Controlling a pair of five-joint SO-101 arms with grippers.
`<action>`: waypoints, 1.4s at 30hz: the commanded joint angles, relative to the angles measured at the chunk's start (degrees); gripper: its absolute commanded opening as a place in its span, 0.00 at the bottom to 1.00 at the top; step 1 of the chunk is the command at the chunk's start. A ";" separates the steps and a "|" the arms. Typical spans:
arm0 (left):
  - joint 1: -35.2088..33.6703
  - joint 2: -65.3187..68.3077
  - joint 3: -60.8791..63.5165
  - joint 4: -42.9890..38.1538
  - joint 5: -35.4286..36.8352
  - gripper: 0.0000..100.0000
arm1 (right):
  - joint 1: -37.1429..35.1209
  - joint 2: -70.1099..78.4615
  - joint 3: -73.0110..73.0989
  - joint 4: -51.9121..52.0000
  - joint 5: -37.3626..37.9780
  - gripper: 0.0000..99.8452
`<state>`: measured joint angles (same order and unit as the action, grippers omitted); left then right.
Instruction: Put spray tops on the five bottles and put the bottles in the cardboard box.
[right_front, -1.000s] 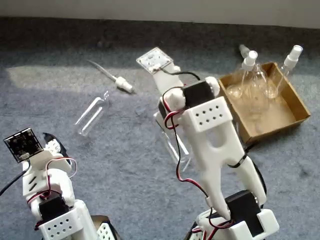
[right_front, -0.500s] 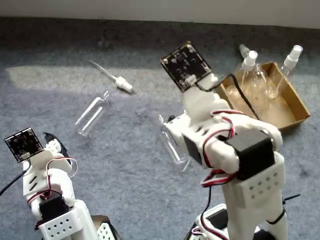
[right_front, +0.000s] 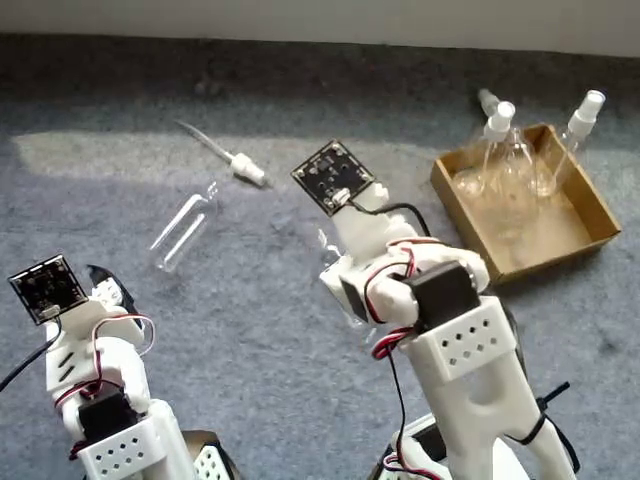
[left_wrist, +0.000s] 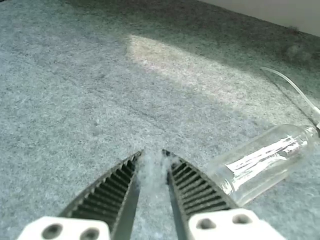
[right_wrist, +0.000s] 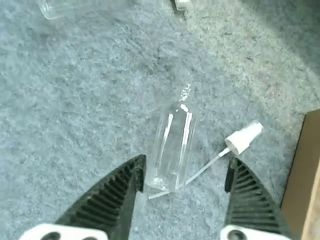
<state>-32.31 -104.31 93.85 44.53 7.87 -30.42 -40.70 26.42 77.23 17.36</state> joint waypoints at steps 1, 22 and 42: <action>0.84 -0.31 -0.31 -1.14 0.26 0.01 | -0.22 0.22 3.91 -8.40 0.70 0.22; 0.84 -0.31 -0.31 -1.14 0.26 0.01 | -0.48 43.21 -14.37 -11.30 0.44 0.22; 0.84 -0.31 -0.31 -1.14 0.26 0.01 | -0.22 60.26 -24.57 -11.30 0.70 0.22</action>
<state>-32.31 -104.31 93.85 44.53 7.87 -30.42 20.57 4.70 66.59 17.36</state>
